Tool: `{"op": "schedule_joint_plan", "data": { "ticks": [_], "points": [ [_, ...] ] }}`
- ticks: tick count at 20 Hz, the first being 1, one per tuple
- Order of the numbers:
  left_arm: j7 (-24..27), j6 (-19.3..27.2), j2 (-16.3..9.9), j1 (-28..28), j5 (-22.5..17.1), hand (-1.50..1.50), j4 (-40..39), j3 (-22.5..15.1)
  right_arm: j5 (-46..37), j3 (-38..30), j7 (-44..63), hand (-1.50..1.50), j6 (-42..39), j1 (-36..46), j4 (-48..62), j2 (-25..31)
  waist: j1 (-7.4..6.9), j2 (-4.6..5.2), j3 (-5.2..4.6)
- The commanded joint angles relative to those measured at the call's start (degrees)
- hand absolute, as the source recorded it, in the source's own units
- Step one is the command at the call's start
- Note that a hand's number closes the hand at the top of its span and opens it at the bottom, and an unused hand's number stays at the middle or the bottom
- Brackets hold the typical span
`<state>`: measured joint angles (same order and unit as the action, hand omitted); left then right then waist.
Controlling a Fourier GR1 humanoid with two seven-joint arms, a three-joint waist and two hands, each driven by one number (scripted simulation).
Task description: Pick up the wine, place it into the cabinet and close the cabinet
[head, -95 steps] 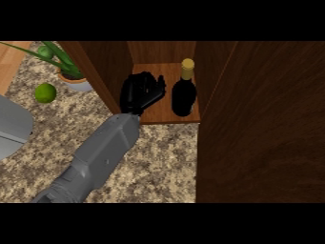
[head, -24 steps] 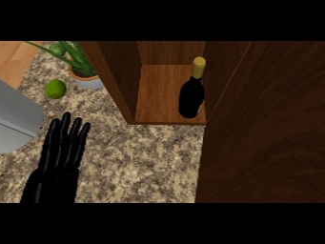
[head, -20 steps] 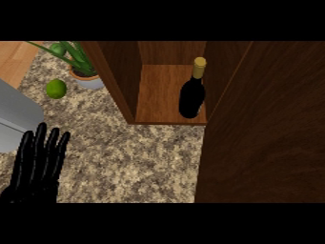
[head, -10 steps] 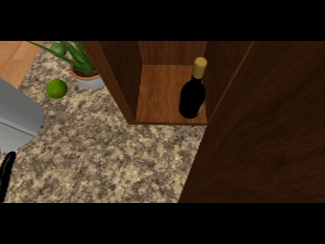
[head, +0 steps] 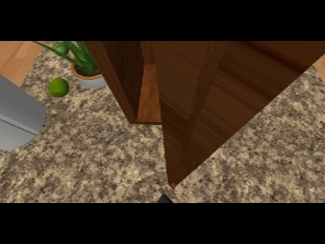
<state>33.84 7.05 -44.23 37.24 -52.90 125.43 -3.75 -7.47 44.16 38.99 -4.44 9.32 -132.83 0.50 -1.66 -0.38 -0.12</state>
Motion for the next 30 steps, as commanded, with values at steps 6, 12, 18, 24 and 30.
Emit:
{"op": "schedule_joint_plan", "data": {
  "ticks": [6, 12, 18, 24, 30],
  "points": [
    [-2.72, -10.06, -1.17, 4.55, -6.26, -1.50, -1.49, 10.61, 1.24, -1.48, -0.42, 1.50, 16.01, 23.45, 18.35, -0.47, -0.60, 0.35, 0.03],
    [-5.56, -12.82, -0.30, 3.20, -7.59, -1.50, -2.64, 13.68, 6.41, -9.16, -2.47, 1.50, 17.91, 36.24, 31.08, -0.50, -0.01, 0.50, 0.08],
    [-7.35, -14.55, 1.79, 4.18, -5.45, -1.50, -2.79, 15.67, 6.97, -16.18, -9.61, 1.50, 13.48, 40.30, 42.71, 0.28, 0.29, 0.54, 0.12],
    [-12.49, -12.16, 3.77, 1.64, -3.70, -1.50, 0.96, 11.41, 6.27, -22.17, -15.69, 1.50, 12.25, 43.54, 50.88, 1.56, 0.91, 0.57, 0.13],
    [-15.28, -8.68, 5.62, -4.89, 0.81, -1.50, -0.73, 5.47, 8.04, -26.76, -21.07, 1.50, 7.80, 46.99, 60.92, 1.93, 1.15, 0.71, 0.12]
  ]
}}
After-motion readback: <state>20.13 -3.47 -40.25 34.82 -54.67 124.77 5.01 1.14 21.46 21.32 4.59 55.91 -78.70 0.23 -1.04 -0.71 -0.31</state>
